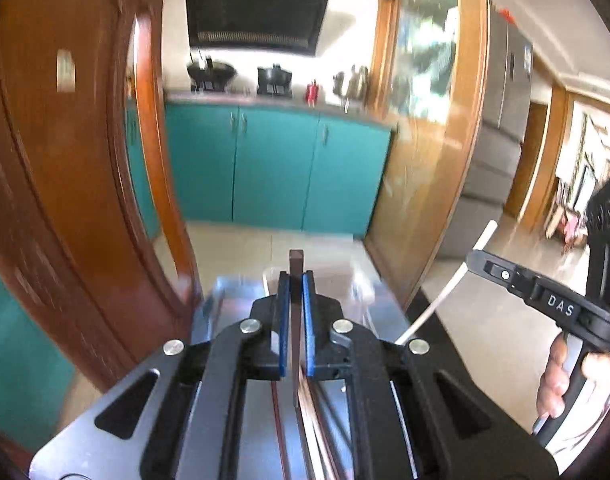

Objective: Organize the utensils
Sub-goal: 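Close left tool on brown chopstick while right tool closes on wooden chopstick, then lift both held chopsticks into the white holder and open both tools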

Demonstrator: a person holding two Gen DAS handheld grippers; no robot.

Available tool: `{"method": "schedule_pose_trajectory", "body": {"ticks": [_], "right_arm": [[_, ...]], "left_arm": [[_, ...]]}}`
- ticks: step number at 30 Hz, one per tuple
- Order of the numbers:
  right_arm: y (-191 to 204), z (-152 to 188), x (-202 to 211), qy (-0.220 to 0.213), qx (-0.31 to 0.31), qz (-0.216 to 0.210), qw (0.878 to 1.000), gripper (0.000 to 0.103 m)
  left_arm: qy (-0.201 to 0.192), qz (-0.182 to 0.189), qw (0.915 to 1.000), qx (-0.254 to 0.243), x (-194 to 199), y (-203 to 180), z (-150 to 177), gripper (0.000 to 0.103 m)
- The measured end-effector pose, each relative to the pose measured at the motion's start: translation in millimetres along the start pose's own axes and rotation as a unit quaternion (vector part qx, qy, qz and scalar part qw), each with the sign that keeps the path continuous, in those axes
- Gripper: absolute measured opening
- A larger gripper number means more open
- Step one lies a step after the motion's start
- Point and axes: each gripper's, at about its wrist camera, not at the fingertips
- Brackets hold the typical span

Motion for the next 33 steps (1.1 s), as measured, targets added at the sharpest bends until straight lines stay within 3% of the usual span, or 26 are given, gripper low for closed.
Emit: {"method": "schedule_pose_trajectory", "body": {"ticks": [5, 9, 12, 15, 17, 22, 23, 25, 27, 29, 33], "right_arm": [[-5, -46, 8, -0.104, -0.002, 0.019, 0.994, 0.007], [-24, -49, -11, -0.141, -0.014, 0.042, 0.989, 0.007], [-34, -36, -49, -0.099, 0.002, 0.087, 0.991, 0.007], [-49, -18, -80, -0.059, -0.012, 0.093, 0.994, 0.007], [-55, -7, -94, -0.040, -0.014, 0.103, 0.994, 0.007], [-66, 10, -102, -0.017, -0.019, 0.118, 0.993, 0.007], [-66, 13, -101, -0.015, -0.018, 0.122, 0.992, 0.008], [-67, 16, -92, -0.018, -0.014, 0.128, 0.991, 0.024], [-69, 21, -81, -0.027, -0.016, 0.126, 0.991, 0.046], [-74, 29, -63, -0.043, -0.029, 0.124, 0.991, 0.051], [-92, 49, -37, -0.073, -0.065, 0.151, 0.984, 0.051]], "left_arm": [[-0.057, -0.006, 0.9954, 0.077, -9, 17, -44, 0.007], [-0.086, -0.020, 0.9877, 0.129, -43, 27, -58, 0.007], [-0.053, -0.037, 0.9882, 0.139, -79, 26, -50, 0.007], [-0.021, -0.048, 0.9890, 0.139, -112, 22, -34, 0.007], [-0.013, -0.063, 0.9899, 0.126, -123, 17, -20, 0.007], [0.007, -0.058, 0.9922, 0.110, -134, 7, 5, 0.007], [0.006, -0.059, 0.9929, 0.103, -131, 7, 9, 0.007], [-0.004, -0.067, 0.9944, 0.082, -124, 0, 16, 0.008], [-0.012, -0.069, 0.9952, 0.068, -116, -3, 23, 0.014], [-0.019, -0.068, 0.9952, 0.068, -108, 1, 30, 0.029], [-0.021, -0.072, 0.9930, 0.092, -93, 16, 45, 0.035]]}}
Point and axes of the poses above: each gripper's, at about its wrist camera, not at the fingertips, and x roughly against the way its jaws point, y to its left, z to its underside, and after that the axes turned 15 degrees about -z, right-handed
